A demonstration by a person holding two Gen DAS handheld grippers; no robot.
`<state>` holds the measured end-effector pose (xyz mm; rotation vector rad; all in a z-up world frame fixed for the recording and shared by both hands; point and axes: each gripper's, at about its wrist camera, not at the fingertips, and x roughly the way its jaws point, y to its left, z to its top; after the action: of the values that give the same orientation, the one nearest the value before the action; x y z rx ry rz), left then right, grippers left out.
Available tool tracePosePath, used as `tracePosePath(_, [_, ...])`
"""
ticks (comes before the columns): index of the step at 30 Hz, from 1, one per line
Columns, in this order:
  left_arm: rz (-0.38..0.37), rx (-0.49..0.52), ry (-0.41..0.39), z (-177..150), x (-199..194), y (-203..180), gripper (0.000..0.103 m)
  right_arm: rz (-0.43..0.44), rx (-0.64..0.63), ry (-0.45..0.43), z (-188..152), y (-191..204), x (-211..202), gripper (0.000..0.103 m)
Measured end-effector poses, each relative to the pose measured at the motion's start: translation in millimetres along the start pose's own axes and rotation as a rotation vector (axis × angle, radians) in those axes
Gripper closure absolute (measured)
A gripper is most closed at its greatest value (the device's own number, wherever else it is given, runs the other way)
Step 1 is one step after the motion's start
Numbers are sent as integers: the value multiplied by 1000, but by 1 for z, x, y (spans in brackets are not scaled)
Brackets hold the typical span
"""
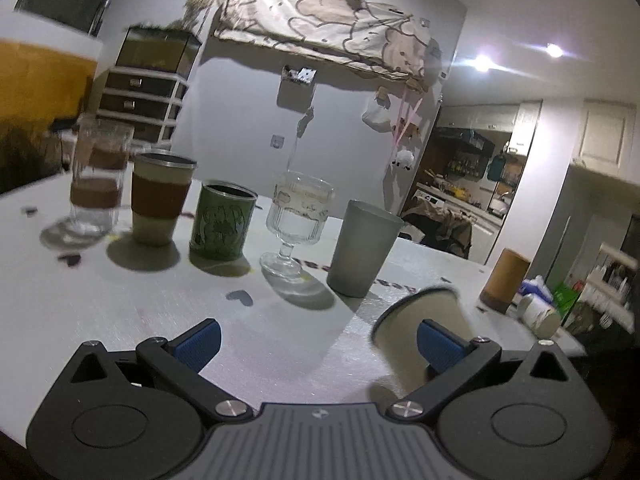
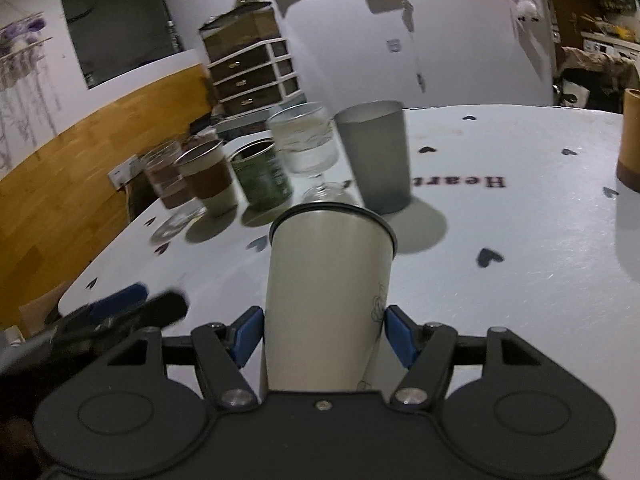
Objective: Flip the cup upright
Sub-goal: 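Lift the cream cup with the right gripper toward the left gripper, then grasp the cream cup rim with the left gripper while the right gripper releases it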
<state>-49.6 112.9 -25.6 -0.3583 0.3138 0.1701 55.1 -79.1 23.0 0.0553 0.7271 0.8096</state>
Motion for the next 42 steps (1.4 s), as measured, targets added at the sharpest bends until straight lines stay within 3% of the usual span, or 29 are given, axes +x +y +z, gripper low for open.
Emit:
tracePosePath(7, [-74, -135, 80, 2, 17, 9, 8, 10, 12, -26, -19, 6, 11, 36])
tracePosePath(14, [-262, -466, 321, 6, 64, 26, 19, 66, 73, -63, -28, -6, 15, 36])
tracePosePath(23, [-281, -505, 394, 1, 99, 15, 19, 90, 83, -86, -32, -12, 15, 36])
tracePosePath(31, [-288, -400, 323, 5, 85, 3, 21, 114, -11, -125, -40, 1, 10, 36])
tracePosePath(42, [-256, -48, 92, 18, 30, -33, 24, 73, -315, -259, -58, 45, -11, 37])
